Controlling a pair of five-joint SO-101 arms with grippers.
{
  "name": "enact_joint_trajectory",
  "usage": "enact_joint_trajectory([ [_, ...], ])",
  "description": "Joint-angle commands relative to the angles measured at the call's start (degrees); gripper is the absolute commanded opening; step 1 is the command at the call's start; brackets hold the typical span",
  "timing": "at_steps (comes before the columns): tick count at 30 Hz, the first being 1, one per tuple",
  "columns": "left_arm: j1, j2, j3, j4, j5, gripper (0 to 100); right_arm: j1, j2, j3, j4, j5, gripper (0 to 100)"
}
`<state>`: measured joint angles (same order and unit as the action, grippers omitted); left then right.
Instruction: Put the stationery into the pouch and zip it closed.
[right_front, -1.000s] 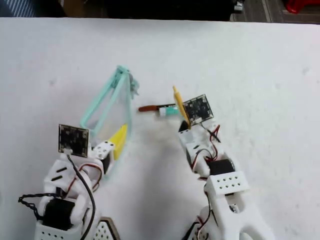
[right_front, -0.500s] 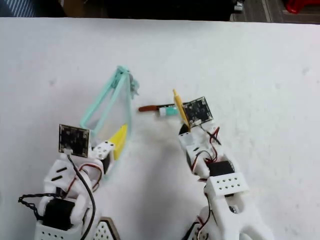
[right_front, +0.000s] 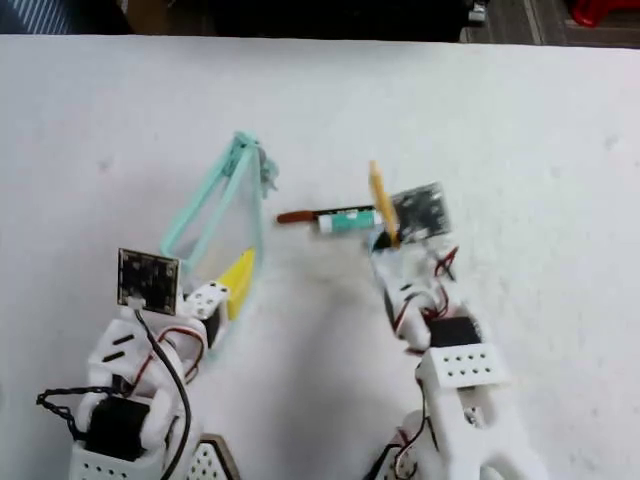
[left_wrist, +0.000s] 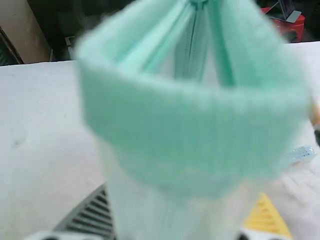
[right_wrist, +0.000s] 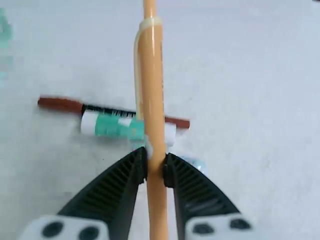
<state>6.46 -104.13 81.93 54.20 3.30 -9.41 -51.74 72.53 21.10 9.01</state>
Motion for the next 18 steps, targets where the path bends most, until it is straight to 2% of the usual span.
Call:
enact_joint_trajectory([
  [1,0.31,-0.48,-0.35,0.18,-0.18,27,0.66,-4.88,-11.34,6.46,-4.84,1.6],
  [5,0.31,-0.48,-0.44,0.18,-0.18,31,-5.41,-10.42,-30.68,17.89,-5.89,1.6],
  [9,0.31,-0.48,-0.44,0.18,-0.18,31,-17.8,-12.97,-48.26,24.31,-5.8,1.6],
  [13,0.31,-0.48,-0.44,0.18,-0.44,31,-28.18,-12.97,-54.42,23.96,-5.45,1.6],
  [18,0.4,-0.48,-0.44,0.18,-2.73,31,-34.07,-12.97,-55.3,15.16,-5.8,1.7],
])
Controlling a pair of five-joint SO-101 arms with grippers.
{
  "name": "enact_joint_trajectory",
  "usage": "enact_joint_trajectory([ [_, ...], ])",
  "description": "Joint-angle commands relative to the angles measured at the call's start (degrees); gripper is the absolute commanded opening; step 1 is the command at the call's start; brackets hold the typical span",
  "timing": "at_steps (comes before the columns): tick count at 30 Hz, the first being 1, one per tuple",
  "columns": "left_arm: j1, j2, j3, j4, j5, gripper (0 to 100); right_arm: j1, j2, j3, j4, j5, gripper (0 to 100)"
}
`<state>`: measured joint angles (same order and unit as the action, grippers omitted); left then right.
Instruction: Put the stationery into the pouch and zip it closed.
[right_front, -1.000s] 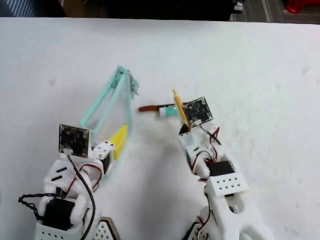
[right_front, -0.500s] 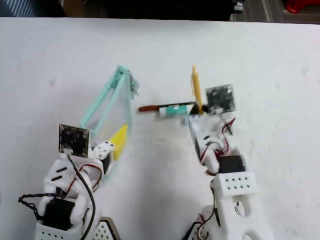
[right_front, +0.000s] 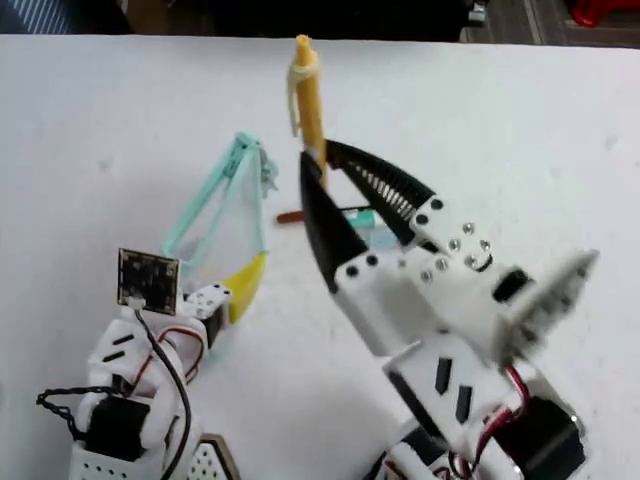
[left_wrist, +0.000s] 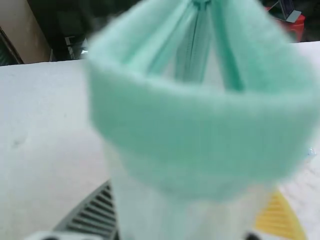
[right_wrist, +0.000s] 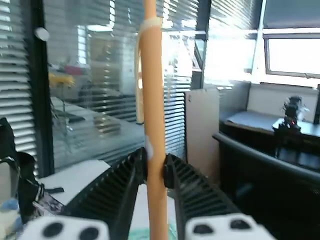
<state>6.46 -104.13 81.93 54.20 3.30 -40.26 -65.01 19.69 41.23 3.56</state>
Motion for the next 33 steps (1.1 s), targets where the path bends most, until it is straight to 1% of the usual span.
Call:
enact_joint_trajectory([
  [1,0.4,-0.48,-0.44,0.18,-3.78,31,-4.26,0.31,-2.29,-6.55,-0.26,1.8],
  [4,0.4,-0.48,-0.44,0.18,-4.48,31,-5.05,0.92,-2.02,-9.1,0.0,1.8],
  [8,0.4,-0.48,-0.44,0.0,-4.48,31,-5.32,5.23,-2.2,-10.33,0.0,1.8],
  [14,0.4,-0.48,-0.44,0.18,-4.31,31,-5.41,16.84,-2.37,-19.74,0.09,1.7],
  [18,0.31,-0.48,-0.44,0.18,-4.22,31,-5.49,21.32,-2.11,-15.43,0.0,1.7],
  [21,0.31,-0.48,-0.44,0.18,-4.22,31,-7.34,23.69,-2.11,-13.41,0.09,1.8],
  [28,-0.04,-0.48,-0.44,0.09,-4.22,31,-8.04,29.23,-1.41,-13.23,0.09,1.8],
  [33,-0.04,-0.48,-0.44,0.09,-4.22,31,-7.25,28.09,4.57,-13.32,0.09,1.8],
])
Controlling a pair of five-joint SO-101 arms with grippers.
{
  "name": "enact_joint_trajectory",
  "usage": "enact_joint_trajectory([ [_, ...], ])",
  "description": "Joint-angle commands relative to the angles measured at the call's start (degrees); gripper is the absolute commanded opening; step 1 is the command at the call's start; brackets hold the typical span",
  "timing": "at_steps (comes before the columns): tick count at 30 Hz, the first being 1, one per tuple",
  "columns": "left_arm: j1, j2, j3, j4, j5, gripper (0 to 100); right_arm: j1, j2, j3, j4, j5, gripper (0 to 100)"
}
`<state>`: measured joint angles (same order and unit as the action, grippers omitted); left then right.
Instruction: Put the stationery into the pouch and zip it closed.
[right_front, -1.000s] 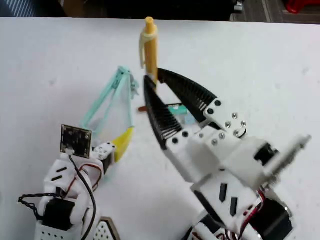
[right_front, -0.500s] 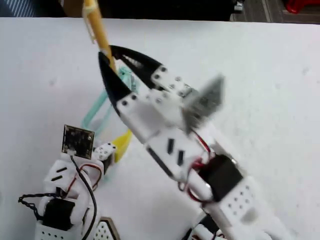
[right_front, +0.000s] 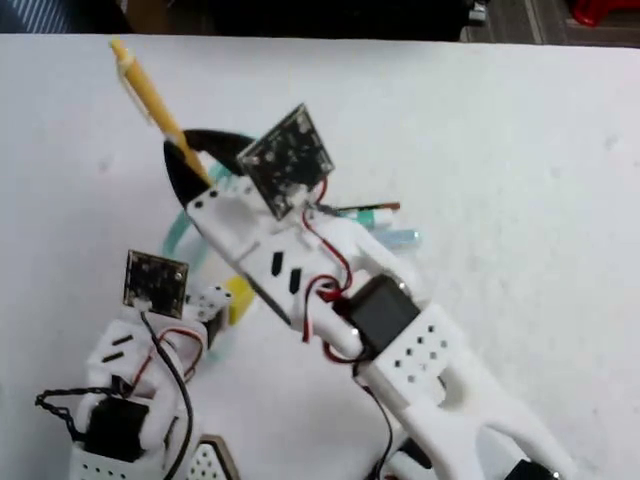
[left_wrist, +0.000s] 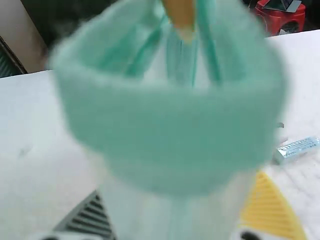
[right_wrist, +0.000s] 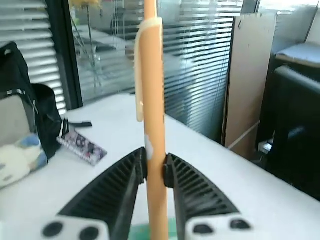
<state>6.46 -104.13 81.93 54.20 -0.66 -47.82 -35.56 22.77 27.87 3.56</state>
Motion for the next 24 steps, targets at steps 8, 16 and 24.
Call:
enact_joint_trajectory([
  [8,-0.04,-0.48,-0.44,-0.09,-0.26,31,0.31,-7.34,8.88,-0.22,0.09,1.9],
  [16,-0.04,-0.48,-0.35,0.0,-0.26,31,0.31,-10.42,8.88,5.41,0.09,24.2],
  [24,-0.04,-0.48,-0.35,0.09,-0.26,31,0.57,-10.68,8.7,6.46,0.18,22.0],
])
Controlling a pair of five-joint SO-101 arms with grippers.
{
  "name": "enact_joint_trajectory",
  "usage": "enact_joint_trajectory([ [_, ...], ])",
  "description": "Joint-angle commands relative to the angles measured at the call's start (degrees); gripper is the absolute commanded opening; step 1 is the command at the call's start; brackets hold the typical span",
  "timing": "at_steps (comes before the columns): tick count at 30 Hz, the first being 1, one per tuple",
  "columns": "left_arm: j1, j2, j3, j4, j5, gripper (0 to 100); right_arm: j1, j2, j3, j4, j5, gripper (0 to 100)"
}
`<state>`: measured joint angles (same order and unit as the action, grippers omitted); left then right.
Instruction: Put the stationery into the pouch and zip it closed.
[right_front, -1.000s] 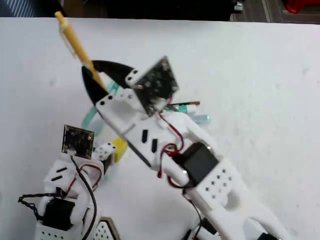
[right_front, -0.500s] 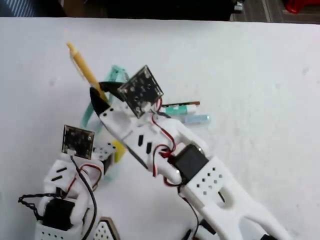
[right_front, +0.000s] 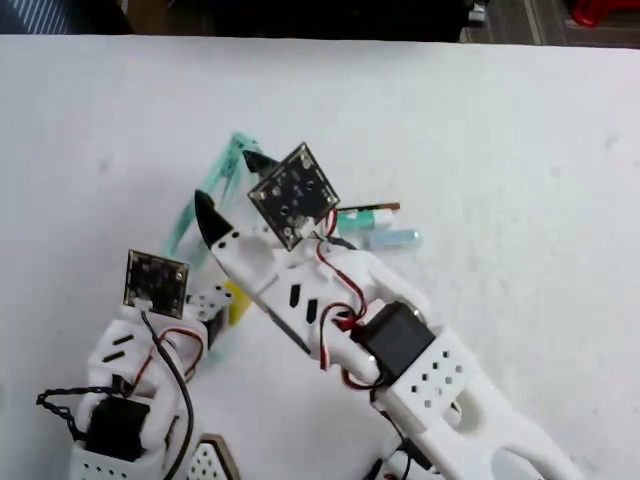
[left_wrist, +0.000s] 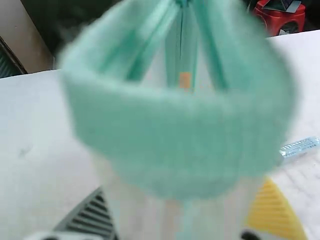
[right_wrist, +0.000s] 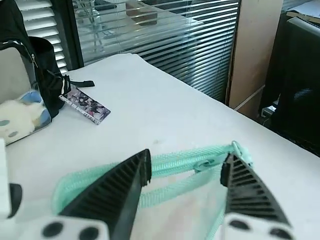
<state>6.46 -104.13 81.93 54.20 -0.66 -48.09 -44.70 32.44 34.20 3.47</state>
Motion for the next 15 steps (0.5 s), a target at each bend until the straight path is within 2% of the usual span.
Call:
enact_joint_trajectory([
  [1,-0.04,-0.48,-0.35,0.09,-0.26,31,0.84,-1.54,-0.97,0.13,0.26,22.0],
  [6,-0.04,-0.48,-0.35,0.09,-0.26,31,3.56,-4.62,-3.08,0.4,0.26,21.9],
  [15,-0.13,-0.48,-0.35,-0.18,-0.35,31,24.57,-9.8,-9.49,0.4,0.18,12.3],
])
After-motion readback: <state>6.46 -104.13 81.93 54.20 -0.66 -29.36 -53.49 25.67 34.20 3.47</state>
